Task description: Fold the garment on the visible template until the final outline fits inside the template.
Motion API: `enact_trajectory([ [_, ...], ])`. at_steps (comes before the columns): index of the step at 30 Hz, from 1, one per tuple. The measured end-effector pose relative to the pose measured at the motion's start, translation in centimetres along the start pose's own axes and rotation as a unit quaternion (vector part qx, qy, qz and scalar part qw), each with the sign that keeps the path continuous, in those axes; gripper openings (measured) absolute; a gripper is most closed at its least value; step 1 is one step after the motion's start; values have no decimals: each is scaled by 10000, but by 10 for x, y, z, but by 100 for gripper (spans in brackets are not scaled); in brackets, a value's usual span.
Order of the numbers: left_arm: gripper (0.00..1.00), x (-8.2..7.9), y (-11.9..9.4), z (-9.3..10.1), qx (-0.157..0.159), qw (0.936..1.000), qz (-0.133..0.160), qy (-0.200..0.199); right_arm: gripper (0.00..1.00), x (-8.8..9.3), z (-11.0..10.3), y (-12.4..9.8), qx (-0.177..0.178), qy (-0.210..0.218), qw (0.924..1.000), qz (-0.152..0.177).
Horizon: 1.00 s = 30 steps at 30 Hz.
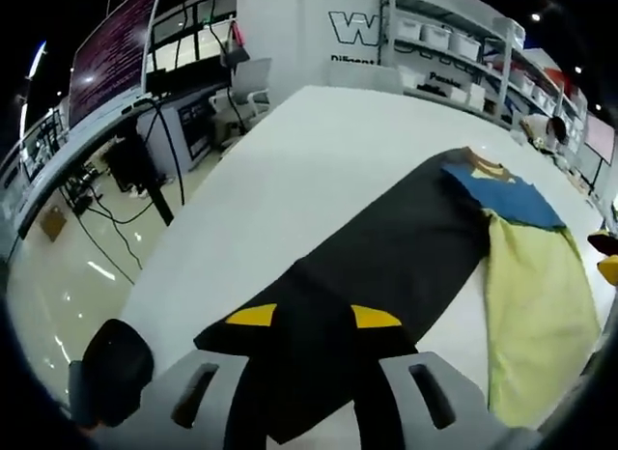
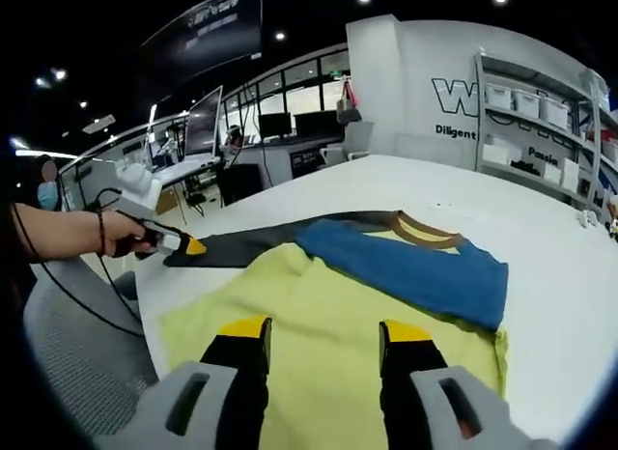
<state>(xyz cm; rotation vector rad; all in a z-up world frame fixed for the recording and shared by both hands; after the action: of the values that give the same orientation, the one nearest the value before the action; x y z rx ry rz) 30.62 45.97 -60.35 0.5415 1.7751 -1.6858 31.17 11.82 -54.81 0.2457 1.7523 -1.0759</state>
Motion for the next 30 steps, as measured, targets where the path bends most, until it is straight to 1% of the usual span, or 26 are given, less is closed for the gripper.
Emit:
enact_trajectory([
  [3, 15, 0, 1, 1, 9, 10000, 90, 23, 42, 0, -1, -1, -22, 5, 10000, 4],
  [5, 13, -1, 1, 1, 16, 9999, 130, 46, 43, -2, -1, -1, -41, 37, 10000, 72],
  [8, 2, -1, 2, 3, 117, 9998, 134, 46, 43, -1, -1, -1, -36, 26, 10000, 49],
  [9, 0, -1, 2, 6, 191, 9997, 149, 61, 43, -1, -1, -1, -38, 32, 10000, 43],
  [11, 0, -2, 2, 6, 166, 9997, 142, 115, 43, -1, -1, -1, -36, 45, 10000, 44],
  [15, 0, -2, 2, 3, 114, 9998, 135, 11, 43, 2, -2, -1, -42, 58, 10000, 0],
  [16, 0, -2, 1, 1, 78, 9997, 85, -194, 43, 2, -2, -1, -45, 52, 10000, -7],
  [18, 0, -2, 1, -1, 161, 9977, 93, -649, 44, 2, -2, -1, -47, 56, 10000, -7],
  [22, 0, -2, 1, -2, 227, 9968, 117, -751, 44, 1, -1, -1, -36, 69, 10000, 10],
  [23, 0, -3, 1, -2, 257, 9957, 137, -884, 44, 1, 0, -1, -24, 72, 10000, 13],
  [24, 0, -7, -2, -2, 286, 9942, 254, -1002, 44, 2, 1, -2, -17, 104, 9999, 7],
  [26, 0, -20, -17, -6, 179, 9954, 574, -740, 44, 7, 2, -2, 14, 133, 9999, -66],
  [30, 0, -26, -21, -5, 337, 9938, 709, -792, 43, 12, 4, -4, 56, 154, 9998, -130],
])
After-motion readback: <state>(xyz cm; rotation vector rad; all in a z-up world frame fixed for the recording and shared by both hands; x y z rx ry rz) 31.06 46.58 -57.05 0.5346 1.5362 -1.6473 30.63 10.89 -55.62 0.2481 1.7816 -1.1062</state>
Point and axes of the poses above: the point that each gripper's makers call its tool centre point, and the gripper's own axes: y roughly forward along the fingers, z roughly to its right, x roughly out of its underside, the point moved 4 cm from there along -y, roughly backward along the fingers, and after that the axes turned 4 degrees about -z, right-handed, at the moved point
